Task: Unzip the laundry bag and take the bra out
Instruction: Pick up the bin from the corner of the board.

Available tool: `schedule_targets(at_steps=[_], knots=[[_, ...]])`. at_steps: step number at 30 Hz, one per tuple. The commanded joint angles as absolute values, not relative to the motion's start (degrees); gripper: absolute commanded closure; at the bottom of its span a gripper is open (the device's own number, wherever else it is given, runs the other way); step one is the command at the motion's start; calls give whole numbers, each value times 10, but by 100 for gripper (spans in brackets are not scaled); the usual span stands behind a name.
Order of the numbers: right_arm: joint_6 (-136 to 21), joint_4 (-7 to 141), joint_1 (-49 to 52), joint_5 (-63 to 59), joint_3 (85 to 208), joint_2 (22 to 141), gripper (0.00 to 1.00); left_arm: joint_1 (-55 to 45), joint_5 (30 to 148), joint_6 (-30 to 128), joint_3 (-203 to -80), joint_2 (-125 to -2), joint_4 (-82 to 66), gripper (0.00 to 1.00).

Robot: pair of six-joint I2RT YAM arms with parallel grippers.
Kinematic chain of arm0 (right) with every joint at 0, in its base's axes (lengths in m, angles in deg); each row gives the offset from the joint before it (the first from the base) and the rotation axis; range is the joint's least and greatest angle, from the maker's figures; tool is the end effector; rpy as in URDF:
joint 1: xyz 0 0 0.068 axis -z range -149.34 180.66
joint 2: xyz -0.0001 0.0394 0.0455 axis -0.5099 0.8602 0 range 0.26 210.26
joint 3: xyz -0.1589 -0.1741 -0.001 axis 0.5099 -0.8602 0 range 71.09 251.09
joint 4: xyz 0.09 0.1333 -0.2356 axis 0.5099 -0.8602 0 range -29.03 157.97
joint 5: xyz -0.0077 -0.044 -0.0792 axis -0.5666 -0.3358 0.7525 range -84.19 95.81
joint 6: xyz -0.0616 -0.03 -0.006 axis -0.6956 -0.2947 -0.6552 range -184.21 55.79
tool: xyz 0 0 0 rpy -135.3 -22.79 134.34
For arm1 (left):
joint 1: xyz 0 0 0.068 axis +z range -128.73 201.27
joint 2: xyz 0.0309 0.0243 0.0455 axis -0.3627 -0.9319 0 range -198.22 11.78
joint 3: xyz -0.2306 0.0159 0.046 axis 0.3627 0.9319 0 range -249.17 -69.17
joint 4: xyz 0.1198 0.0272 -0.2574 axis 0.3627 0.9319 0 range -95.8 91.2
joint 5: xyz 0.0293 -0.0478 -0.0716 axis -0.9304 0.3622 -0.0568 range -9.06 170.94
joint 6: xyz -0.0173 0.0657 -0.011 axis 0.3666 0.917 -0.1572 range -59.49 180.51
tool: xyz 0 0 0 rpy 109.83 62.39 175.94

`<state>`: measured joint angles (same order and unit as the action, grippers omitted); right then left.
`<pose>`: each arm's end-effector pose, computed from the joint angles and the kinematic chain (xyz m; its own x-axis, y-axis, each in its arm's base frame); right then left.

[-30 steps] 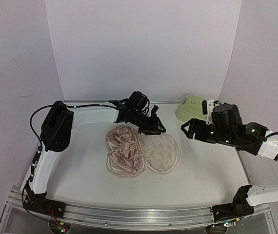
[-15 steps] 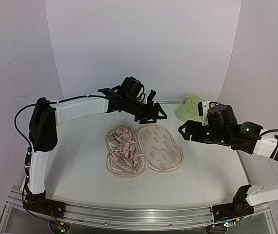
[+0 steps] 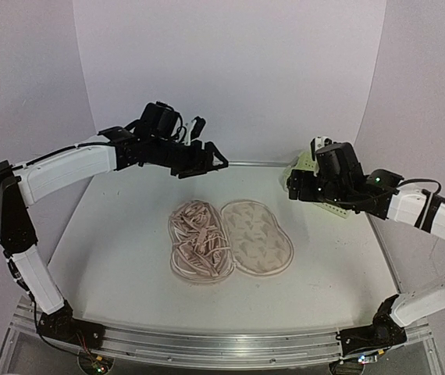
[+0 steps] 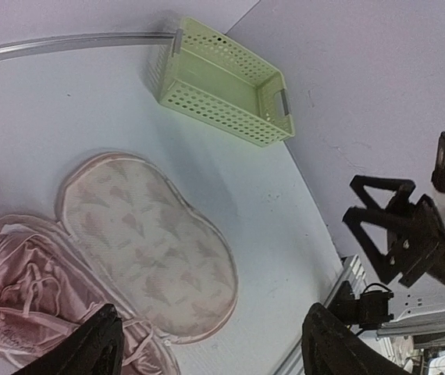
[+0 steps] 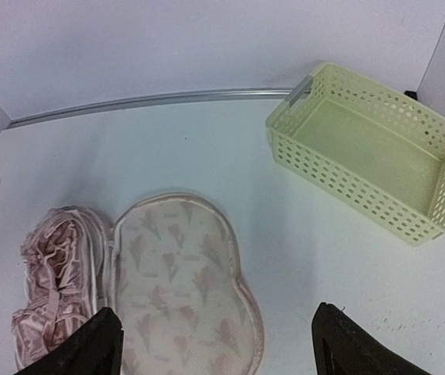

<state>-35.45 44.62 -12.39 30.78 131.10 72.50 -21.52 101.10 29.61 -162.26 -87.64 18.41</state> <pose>0.2566 0.2076 0.2572 -0.5498 0.0833 -0.8312 -0.1180 0.9773 0.1759 0.3104 -0.3135 0.3016 -0.7592 0.0460 -0.6492 0.5426 0.5955 -0.5924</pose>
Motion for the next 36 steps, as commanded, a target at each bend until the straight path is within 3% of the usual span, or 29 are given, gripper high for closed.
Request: schedule_targets(at_steps=[1, 12, 21, 29, 36], knots=[[-458, 447, -82, 347, 1364, 765, 15, -212, 952, 337, -1577, -798, 190, 19], [-572, 406, 53, 206, 1480, 895, 13, -204, 852, 371, -1457, -674, 195, 5], [-615, 342, 135, 96, 1602, 1045, 12, -190, 833, 379, -1410, -633, 195, 0], [-637, 315, 173, 150, 1679, 1150, 13, -182, 837, 378, -1385, -617, 196, 0], [-659, 289, 207, 96, 1728, 1203, 13, -179, 840, 375, -1381, -617, 196, 0]])
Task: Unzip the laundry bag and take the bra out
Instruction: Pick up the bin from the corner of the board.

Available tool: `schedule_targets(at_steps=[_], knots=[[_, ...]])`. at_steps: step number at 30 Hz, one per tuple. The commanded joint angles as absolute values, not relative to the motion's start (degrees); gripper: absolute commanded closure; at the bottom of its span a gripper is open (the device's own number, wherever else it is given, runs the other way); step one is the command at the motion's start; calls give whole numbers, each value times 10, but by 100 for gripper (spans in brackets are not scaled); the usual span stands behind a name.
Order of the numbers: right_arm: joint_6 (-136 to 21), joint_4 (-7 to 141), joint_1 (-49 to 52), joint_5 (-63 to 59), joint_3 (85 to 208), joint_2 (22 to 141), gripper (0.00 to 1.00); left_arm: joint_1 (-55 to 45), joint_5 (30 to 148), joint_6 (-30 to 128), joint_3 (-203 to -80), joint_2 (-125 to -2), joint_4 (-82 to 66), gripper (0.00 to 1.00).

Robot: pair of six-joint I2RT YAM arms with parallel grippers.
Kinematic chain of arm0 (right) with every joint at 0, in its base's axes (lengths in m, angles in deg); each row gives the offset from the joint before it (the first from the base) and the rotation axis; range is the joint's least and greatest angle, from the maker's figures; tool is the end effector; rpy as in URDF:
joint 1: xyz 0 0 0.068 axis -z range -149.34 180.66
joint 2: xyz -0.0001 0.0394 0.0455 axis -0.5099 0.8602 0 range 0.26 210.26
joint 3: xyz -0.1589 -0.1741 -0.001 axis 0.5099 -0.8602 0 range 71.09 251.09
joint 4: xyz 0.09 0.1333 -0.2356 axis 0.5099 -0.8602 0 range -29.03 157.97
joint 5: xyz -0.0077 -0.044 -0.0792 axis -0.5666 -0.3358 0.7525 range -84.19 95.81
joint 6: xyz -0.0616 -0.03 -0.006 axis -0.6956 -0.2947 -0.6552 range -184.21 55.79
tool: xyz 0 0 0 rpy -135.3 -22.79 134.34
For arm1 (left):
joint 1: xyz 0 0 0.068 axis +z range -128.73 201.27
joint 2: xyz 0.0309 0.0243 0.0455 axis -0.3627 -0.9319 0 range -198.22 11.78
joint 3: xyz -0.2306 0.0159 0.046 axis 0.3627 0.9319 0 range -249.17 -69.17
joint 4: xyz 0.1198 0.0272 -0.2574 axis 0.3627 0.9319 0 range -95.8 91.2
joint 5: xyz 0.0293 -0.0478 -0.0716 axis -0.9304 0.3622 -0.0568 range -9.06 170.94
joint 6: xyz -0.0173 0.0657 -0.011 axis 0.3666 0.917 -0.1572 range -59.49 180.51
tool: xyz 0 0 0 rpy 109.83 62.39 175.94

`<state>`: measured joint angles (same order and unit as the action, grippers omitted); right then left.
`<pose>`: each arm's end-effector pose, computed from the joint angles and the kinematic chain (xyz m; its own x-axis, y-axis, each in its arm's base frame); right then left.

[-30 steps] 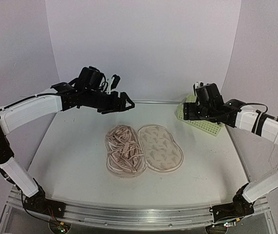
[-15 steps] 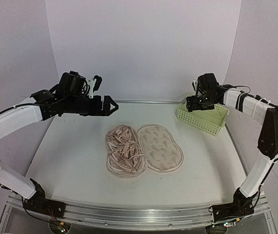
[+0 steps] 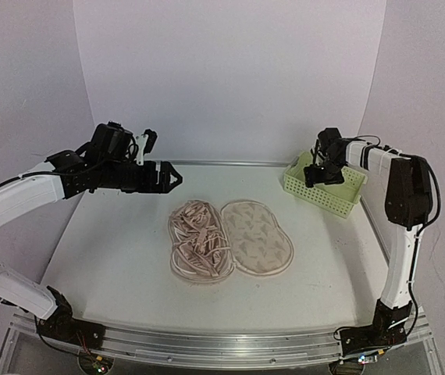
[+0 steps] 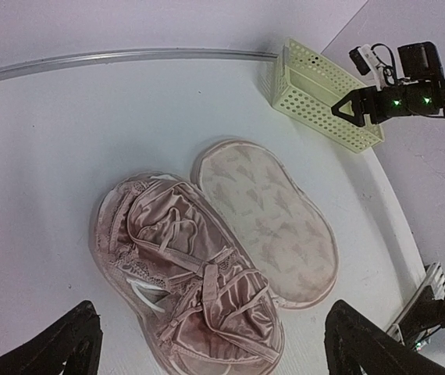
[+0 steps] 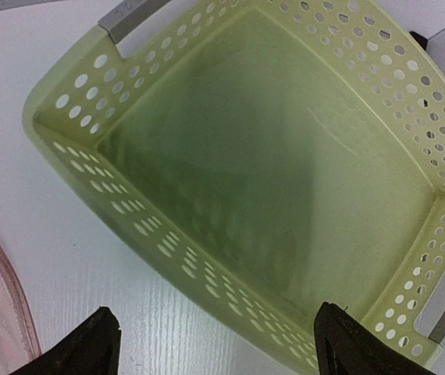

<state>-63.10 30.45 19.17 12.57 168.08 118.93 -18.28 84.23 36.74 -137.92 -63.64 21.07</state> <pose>0.4596 0.0868 0.1562 -0.8443 -0.1520 -0.5139 -0.1224 0.9883 -0.0911 0.2652 -0.2231 0.2883 -0.6609 0.0240 -0.7501 0.4438 0.8185 -0.3648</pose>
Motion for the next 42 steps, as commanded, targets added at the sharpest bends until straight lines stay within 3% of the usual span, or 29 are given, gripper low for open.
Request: schedule_targets(at_steps=[1, 6, 15, 22, 42], knots=[[-661, 285, 209, 89, 1731, 1208, 13, -178, 841, 377, -1381, -618, 197, 0], [-672, 276, 212, 68, 1729, 1218, 14, -174, 847, 381, -1394, -631, 199, 0], [-673, 275, 215, 45, 1724, 1228, 25, -170, 845, 378, -1399, -639, 201, 0], [-675, 272, 215, 15, 1714, 1220, 42, -168, 844, 378, -1401, -642, 201, 0], [-655, 264, 196, -22, 1661, 1168, 77, -166, 838, 367, -1383, -624, 201, 1]])
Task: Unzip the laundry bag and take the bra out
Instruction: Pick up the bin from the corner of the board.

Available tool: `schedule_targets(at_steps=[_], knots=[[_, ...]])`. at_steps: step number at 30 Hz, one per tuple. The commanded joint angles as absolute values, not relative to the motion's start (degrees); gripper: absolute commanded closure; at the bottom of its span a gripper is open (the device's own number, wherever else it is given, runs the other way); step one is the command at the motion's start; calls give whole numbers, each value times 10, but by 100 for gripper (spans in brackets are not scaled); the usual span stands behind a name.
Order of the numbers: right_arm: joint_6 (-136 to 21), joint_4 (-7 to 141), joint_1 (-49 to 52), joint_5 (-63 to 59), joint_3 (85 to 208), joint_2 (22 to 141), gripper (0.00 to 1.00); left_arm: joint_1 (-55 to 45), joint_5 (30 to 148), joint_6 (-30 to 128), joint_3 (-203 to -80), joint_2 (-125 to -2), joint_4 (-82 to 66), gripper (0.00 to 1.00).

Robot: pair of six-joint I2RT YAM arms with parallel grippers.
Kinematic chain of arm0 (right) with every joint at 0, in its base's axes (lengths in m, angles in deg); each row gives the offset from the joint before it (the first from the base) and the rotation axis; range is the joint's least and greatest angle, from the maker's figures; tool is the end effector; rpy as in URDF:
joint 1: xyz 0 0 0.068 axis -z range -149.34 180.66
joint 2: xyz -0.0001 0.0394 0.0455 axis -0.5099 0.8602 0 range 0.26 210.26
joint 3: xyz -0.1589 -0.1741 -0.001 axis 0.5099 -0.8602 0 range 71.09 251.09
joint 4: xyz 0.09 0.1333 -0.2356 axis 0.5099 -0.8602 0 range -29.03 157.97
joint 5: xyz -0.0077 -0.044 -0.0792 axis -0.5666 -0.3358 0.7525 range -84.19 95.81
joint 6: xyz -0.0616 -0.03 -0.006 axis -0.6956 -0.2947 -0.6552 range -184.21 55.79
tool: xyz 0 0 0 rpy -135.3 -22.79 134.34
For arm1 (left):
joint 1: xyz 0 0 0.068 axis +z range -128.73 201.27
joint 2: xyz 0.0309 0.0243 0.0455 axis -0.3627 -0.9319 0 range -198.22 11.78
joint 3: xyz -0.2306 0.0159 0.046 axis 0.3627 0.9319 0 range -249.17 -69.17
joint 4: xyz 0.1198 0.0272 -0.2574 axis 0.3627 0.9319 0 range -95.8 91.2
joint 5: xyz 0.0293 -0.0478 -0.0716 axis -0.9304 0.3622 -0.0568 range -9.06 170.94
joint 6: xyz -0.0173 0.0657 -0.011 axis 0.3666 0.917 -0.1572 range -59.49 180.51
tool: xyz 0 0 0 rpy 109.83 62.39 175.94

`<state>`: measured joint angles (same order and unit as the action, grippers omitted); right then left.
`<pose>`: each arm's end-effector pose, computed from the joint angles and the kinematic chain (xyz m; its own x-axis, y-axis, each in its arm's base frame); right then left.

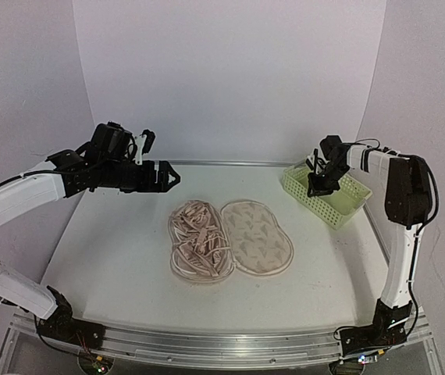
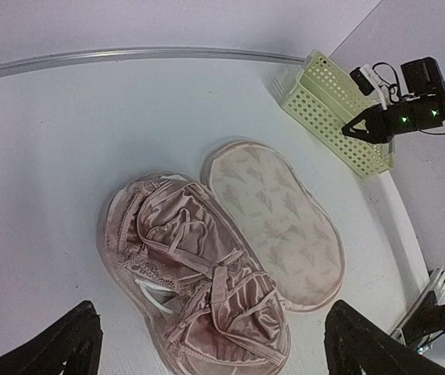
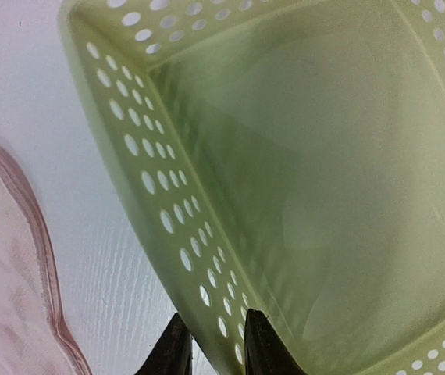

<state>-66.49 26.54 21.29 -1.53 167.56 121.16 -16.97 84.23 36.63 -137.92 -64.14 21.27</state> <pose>0.4522 0.0818 0.1319 -0.8912 -0.1870 -0.4132 -0.2487 0.9634 0.1003 0.2712 -0.2178 0.2851 -0.6693 0.0130 -0.7429 0.4202 0.8312 -0.3640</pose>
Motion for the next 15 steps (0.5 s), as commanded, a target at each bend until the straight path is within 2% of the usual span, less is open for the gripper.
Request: schedule_targets(at_steps=[1, 6, 15], knots=[[-654, 264, 191, -16, 1658, 1165, 81, -166, 838, 367, -1383, -624, 201, 1], [-646, 264, 171, 2, 1648, 1144, 89, -166, 838, 365, -1383, -621, 201, 1], [-555, 266, 129, 29, 1617, 1107, 93, -166, 844, 358, -1388, -624, 200, 1]])
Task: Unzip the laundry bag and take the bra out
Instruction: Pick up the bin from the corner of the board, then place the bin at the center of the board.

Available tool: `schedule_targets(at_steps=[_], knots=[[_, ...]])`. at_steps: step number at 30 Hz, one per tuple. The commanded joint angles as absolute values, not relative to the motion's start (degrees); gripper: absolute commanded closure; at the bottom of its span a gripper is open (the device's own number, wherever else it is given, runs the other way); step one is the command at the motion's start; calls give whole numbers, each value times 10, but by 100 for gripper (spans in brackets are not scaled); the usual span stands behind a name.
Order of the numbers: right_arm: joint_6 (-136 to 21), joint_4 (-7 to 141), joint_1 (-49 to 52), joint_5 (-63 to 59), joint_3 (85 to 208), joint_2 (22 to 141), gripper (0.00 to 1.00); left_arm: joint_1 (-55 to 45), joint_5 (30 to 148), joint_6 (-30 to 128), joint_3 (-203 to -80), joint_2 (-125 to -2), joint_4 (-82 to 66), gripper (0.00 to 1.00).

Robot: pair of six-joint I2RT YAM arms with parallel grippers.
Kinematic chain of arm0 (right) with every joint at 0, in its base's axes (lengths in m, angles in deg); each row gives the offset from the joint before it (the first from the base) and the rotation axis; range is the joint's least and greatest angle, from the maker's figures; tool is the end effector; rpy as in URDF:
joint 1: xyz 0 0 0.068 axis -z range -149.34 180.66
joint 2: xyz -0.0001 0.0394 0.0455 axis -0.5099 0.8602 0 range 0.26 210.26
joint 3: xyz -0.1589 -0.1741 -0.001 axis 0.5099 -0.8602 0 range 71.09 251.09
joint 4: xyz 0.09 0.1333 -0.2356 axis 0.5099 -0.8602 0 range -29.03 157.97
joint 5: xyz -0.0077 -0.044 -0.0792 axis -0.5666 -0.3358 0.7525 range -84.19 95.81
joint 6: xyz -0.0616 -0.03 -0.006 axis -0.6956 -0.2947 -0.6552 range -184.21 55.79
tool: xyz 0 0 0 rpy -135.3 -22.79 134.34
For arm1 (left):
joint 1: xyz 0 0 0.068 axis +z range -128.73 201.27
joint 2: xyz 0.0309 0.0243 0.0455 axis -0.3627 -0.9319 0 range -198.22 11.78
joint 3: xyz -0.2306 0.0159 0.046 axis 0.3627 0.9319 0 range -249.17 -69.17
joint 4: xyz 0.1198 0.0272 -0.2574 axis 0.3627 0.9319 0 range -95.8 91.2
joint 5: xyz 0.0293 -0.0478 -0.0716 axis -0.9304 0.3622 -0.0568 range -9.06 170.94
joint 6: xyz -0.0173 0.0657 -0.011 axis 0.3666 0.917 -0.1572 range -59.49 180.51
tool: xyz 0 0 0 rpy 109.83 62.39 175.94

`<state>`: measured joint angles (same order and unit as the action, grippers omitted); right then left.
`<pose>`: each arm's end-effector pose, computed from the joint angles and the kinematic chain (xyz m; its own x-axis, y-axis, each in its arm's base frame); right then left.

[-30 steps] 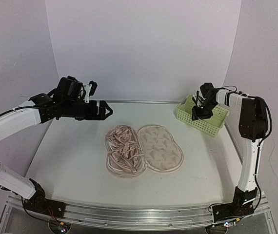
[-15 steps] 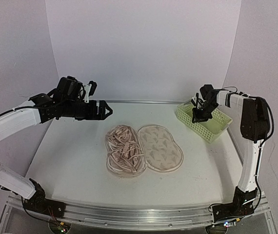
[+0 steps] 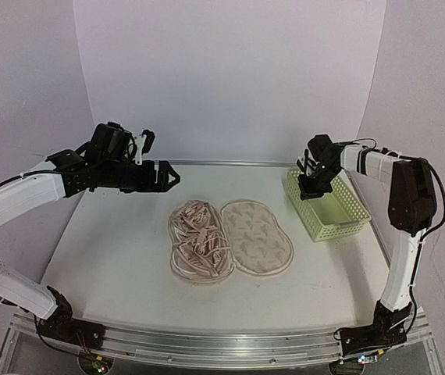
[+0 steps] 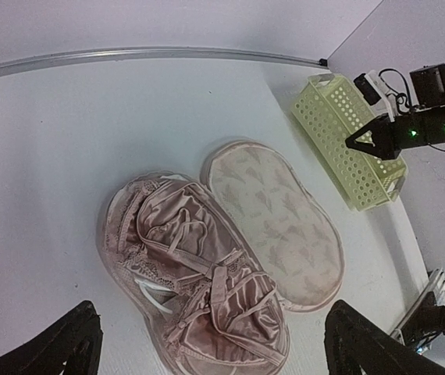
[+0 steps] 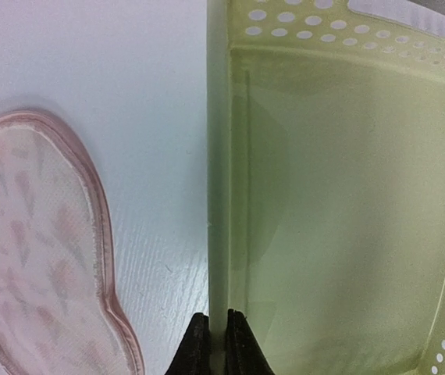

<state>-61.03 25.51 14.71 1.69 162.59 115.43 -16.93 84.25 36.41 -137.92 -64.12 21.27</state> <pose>0.4219 0.1247 0.1455 -0.8947 -0.1981 -0.4004 -0.2528 0.9635 0.0881 0.2713 -0.2176 0.2852 -0.6708 0.0092 -0.7416 0.4173 0.8313 -0.3671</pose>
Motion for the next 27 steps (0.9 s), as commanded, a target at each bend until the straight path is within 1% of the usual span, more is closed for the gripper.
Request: schedule_targets(at_steps=[1, 12, 27], knots=[[-546, 267, 124, 31, 1613, 1104, 94, -166, 845, 358, -1388, -625, 200, 1], [-498, 285, 68, 58, 1609, 1120, 94, -166, 863, 342, -1389, -633, 200, 0], [-487, 295, 59, 110, 1625, 1152, 91, -166, 861, 331, -1372, -636, 200, 0]])
